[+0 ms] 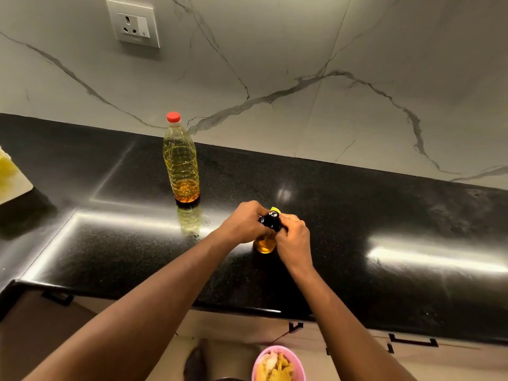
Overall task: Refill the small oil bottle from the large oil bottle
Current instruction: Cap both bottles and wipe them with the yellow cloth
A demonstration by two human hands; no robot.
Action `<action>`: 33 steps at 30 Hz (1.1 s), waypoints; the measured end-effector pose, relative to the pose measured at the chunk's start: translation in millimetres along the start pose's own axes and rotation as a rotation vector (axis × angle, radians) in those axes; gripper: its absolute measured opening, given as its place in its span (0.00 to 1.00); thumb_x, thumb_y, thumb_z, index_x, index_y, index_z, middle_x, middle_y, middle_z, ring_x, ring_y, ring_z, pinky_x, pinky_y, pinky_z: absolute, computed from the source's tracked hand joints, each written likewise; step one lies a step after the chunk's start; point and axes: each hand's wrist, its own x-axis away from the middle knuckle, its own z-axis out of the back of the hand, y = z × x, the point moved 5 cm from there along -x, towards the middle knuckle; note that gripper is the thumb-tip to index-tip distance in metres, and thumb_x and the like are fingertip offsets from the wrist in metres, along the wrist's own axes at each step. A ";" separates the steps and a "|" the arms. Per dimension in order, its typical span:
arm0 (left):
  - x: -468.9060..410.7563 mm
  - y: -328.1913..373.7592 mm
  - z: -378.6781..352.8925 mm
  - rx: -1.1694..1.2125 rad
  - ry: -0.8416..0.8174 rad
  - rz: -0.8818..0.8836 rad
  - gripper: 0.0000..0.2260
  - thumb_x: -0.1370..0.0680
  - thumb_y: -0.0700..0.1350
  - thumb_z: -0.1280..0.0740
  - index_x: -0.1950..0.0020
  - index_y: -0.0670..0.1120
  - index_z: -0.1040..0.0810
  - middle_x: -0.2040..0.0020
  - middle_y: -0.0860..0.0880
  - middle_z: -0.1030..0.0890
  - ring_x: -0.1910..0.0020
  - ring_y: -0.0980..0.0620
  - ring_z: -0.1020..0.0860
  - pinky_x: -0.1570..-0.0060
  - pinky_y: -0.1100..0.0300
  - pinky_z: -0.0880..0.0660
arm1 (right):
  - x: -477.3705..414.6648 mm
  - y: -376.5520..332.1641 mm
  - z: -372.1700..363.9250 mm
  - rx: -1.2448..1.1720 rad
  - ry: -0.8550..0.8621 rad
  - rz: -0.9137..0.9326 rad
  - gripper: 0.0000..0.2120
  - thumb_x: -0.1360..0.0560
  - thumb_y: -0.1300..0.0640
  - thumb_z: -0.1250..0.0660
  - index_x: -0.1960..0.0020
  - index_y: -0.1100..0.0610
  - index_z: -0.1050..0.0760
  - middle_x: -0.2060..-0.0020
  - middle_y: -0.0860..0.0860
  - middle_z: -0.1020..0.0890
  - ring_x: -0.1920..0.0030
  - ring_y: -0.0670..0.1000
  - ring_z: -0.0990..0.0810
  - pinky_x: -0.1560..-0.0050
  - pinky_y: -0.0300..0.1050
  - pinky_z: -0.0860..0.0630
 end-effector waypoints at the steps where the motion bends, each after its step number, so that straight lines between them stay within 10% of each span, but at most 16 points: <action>1: 0.5 0.0 -0.2 0.002 0.002 0.008 0.09 0.28 0.44 0.19 0.50 0.46 0.13 0.54 0.49 0.17 0.55 0.52 0.21 0.55 0.60 0.25 | 9.2 -1.5 1.7 -0.006 0.050 0.012 0.19 0.23 0.71 0.36 0.37 0.59 0.15 0.43 0.54 0.14 0.43 0.55 0.19 0.40 0.42 0.23; 6: -0.3 -2.9 0.1 0.005 0.009 0.012 0.14 0.28 0.44 0.19 0.44 0.45 0.13 0.53 0.51 0.20 0.53 0.54 0.23 0.65 0.70 0.33 | 42.7 -1.3 5.7 -0.105 0.153 0.028 0.18 0.22 0.72 0.32 0.34 0.61 0.17 0.41 0.46 0.16 0.41 0.45 0.21 0.38 0.26 0.29; 10: -2.2 -2.7 -1.2 -0.003 -0.007 0.014 0.12 0.28 0.46 0.19 0.46 0.46 0.13 0.52 0.48 0.18 0.53 0.51 0.21 0.63 0.67 0.31 | 14.7 3.1 14.3 -0.102 0.179 -0.019 0.15 0.24 0.72 0.31 0.45 0.58 0.12 0.50 0.51 0.11 0.48 0.50 0.16 0.44 0.44 0.19; 20: 0.4 -2.9 -1.9 0.064 0.006 0.025 0.17 0.29 0.46 0.18 0.41 0.47 0.13 0.49 0.50 0.16 0.49 0.53 0.19 0.50 0.61 0.24 | -30.0 39.9 -11.6 -0.394 -0.246 -0.456 0.15 0.23 0.74 0.34 0.56 0.59 0.12 0.62 0.54 0.12 0.59 0.51 0.15 0.62 0.40 0.18; 24: 0.7 -5.2 -2.6 0.088 0.008 0.033 0.19 0.29 0.46 0.18 0.40 0.47 0.13 0.47 0.52 0.16 0.47 0.53 0.18 0.49 0.63 0.24 | -8.6 54.0 -25.4 -0.375 -0.258 -0.490 0.16 0.22 0.72 0.35 0.58 0.59 0.12 0.58 0.61 0.12 0.58 0.54 0.18 0.55 0.50 0.22; 33: 1.4 -4.9 -2.4 0.116 -0.004 0.043 0.21 0.29 0.45 0.18 0.37 0.46 0.15 0.42 0.48 0.16 0.43 0.51 0.19 0.41 0.55 0.21 | 40.5 36.0 -13.0 -0.469 0.193 -0.448 0.14 0.21 0.67 0.29 0.38 0.55 0.14 0.50 0.45 0.13 0.45 0.45 0.14 0.38 0.49 0.17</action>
